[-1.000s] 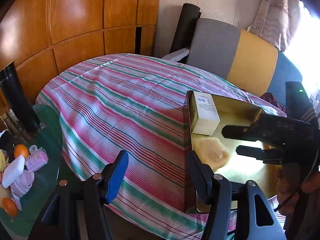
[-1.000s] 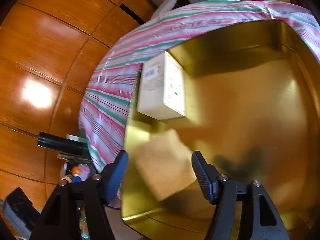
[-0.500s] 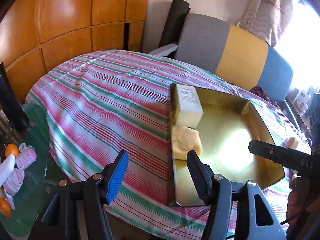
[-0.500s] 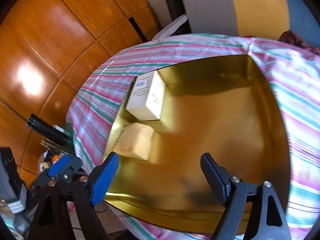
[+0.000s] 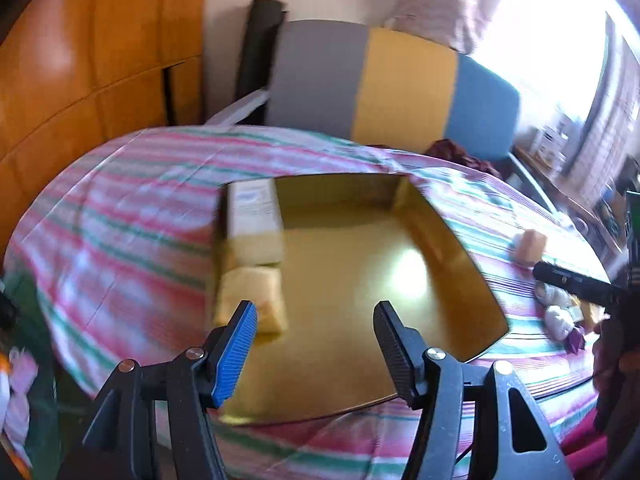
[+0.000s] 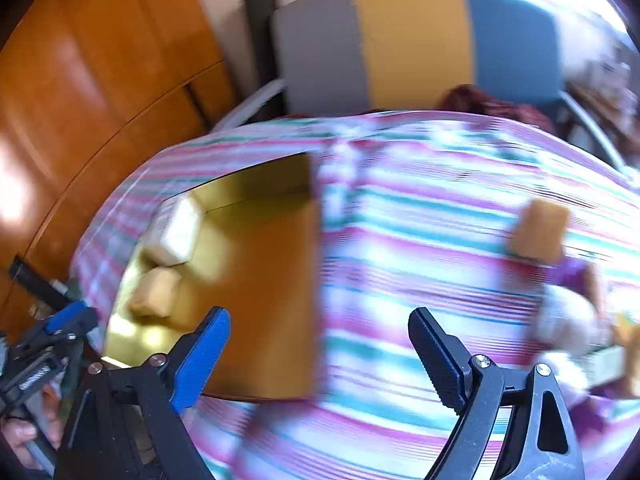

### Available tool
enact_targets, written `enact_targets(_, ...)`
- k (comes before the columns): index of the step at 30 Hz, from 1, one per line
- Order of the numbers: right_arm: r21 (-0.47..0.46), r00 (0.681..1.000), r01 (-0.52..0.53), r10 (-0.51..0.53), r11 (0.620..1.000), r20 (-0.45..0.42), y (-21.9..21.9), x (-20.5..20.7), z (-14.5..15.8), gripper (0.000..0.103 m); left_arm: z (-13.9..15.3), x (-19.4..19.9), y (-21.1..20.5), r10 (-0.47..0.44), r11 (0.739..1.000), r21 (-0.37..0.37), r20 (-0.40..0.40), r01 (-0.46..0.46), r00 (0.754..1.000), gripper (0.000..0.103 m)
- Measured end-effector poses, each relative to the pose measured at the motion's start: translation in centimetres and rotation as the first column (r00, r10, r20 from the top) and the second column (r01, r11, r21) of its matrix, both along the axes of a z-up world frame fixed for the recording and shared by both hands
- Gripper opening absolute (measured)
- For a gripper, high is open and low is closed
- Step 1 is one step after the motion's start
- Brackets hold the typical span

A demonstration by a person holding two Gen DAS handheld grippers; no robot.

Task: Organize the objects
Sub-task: 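Grasp a second yellow sponge from the pile with the left tool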

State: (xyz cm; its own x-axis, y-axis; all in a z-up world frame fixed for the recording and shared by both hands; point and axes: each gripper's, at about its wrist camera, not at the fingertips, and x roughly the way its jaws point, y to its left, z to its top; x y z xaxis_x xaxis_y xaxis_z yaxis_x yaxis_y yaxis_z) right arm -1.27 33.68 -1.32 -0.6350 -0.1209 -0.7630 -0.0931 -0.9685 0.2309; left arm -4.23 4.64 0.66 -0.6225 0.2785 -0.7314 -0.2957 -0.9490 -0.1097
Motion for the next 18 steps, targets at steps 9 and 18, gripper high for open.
enact_targets(9,0.062,0.908,0.419,-0.417,0.906,-0.038,17.0,5.4,1.1,0.094,1.7,-0.2,10.8,-0.238,0.971,-0.014,-0.006,0.237,0.971,0.061)
enact_targets(18,-0.122,0.643,0.763,-0.765,0.635,0.033,28.2,11.5,-2.2,0.095,0.2,-1.4,23.8,-0.407,0.912,-0.019,0.078,0.410,0.910,0.075)
